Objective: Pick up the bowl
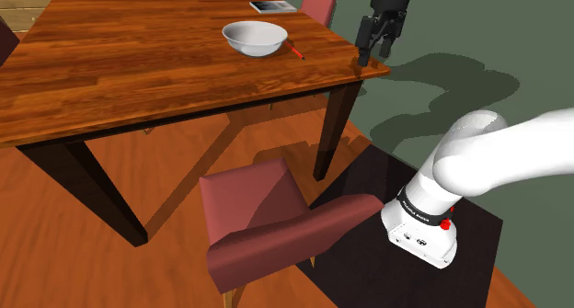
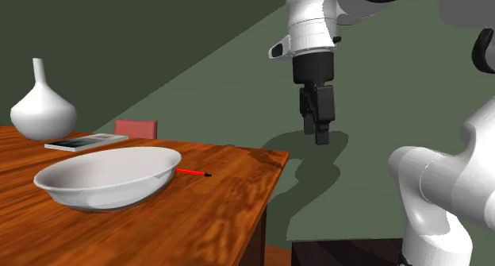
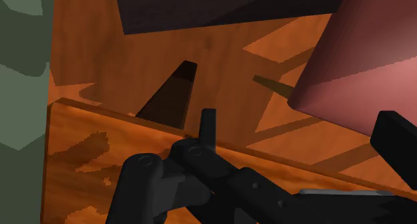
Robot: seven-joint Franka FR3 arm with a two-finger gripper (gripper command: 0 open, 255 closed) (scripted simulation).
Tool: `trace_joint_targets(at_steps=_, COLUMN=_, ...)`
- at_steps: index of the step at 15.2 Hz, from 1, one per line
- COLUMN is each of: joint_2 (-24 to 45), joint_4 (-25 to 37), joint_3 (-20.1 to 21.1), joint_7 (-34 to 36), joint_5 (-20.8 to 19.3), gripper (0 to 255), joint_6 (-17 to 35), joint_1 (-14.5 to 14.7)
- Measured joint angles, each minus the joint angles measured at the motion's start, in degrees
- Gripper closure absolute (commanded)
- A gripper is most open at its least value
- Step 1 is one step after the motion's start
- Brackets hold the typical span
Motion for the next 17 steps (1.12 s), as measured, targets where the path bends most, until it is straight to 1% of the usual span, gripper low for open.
trace_joint_targets(at_steps=2, joint_2=1.12, joint_4=0.46, joint_3=-0.15, joint_7=0.29, joint_5=0.52, gripper=0, joint_6=0.81, joint_1=0.0)
trace_joint_targets(at_steps=7, joint_2=9.92, joint_4=5.23, joint_3=-2.65, joint_7=1.32, joint_5=4.86, gripper=0, joint_6=6.48, joint_1=-0.22)
trace_joint_targets(at_steps=12, joint_2=18.7, joint_4=10.31, joint_3=-4.88, joint_7=2.38, joint_5=10.79, gripper=0, joint_6=11.94, joint_1=0.19)
trace_joint_targets(at_steps=16, joint_2=27.17, joint_4=16.33, joint_3=-6.84, joint_7=2.43, joint_5=16.24, gripper=0, joint_6=15.61, joint_1=0.67)
trace_joint_targets(at_steps=17, joint_2=28.8, joint_4=17.96, joint_3=-7.65, joint_7=2.01, joint_5=17.52, gripper=0, joint_6=15.71, joint_1=0.53)
